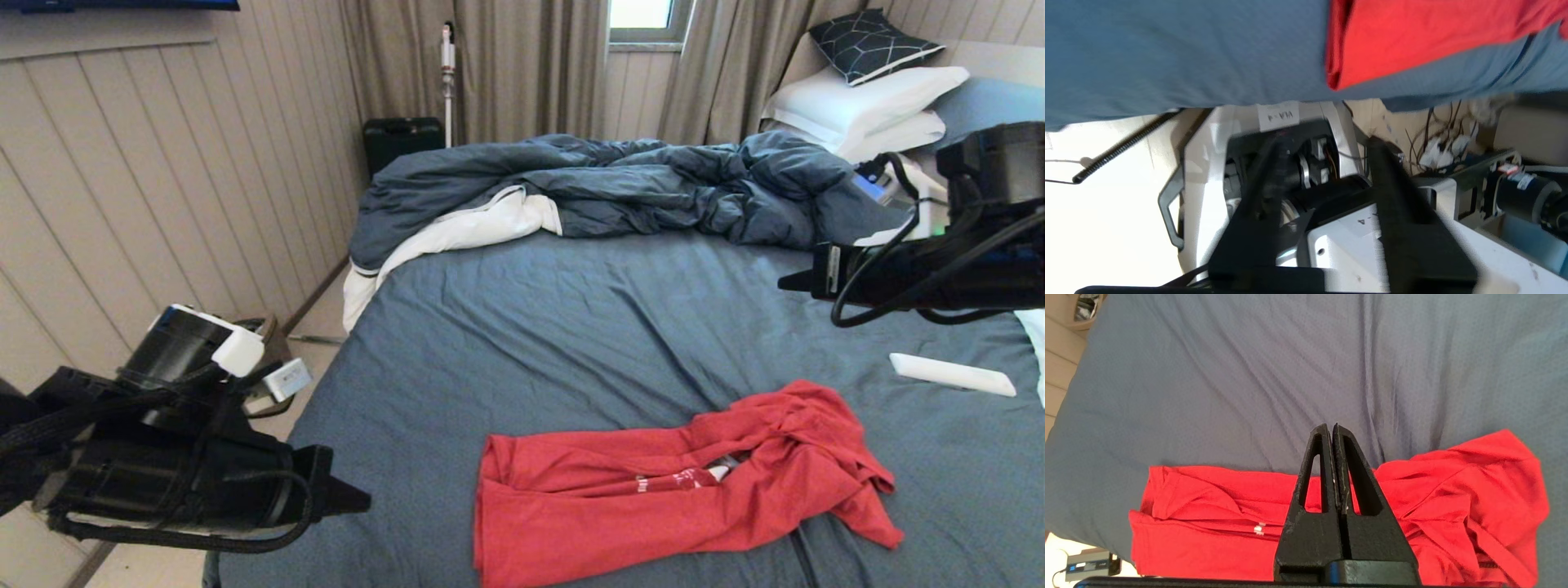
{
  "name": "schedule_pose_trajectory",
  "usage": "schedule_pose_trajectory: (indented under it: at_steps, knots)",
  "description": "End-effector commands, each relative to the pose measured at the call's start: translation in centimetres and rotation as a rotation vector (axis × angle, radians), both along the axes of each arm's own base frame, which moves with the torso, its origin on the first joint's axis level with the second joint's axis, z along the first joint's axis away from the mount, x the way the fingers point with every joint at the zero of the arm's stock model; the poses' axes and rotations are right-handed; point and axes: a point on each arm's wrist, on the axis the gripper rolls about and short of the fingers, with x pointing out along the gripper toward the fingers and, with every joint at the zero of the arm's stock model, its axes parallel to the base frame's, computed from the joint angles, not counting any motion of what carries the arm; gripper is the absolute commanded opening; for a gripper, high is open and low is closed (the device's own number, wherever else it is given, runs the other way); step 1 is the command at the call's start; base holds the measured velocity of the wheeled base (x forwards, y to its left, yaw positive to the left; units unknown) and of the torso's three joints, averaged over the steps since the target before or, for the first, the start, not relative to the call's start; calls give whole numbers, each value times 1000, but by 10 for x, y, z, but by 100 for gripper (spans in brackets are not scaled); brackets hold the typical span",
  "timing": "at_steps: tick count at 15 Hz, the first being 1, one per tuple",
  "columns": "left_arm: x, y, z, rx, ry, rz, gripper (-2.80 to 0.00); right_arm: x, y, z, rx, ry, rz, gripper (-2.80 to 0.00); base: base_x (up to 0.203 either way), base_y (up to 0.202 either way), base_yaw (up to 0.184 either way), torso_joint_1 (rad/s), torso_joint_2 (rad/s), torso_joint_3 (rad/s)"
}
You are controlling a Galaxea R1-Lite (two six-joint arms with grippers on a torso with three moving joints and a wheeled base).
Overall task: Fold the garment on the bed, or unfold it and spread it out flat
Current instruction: Unford the red T-shirt
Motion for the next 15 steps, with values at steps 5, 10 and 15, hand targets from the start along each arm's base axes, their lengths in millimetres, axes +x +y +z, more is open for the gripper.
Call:
schedule_pose_trajectory:
  at_steps: [5, 10, 15]
  knots:
    - [26, -46, -38, 112, 73, -52, 0, 1, -2, 2, 2, -8, -4, -280, 0, 0, 0, 0, 0, 0]
    - [39, -77, -47, 163, 13, -62, 0, 2, -4, 4, 7, -15, -1, -280, 0, 0, 0, 0, 0, 0]
    - [47, -106, -63, 217, -74, -61, 0, 2, -8, 6, 12, -23, -5, -280, 0, 0, 0, 0, 0, 0]
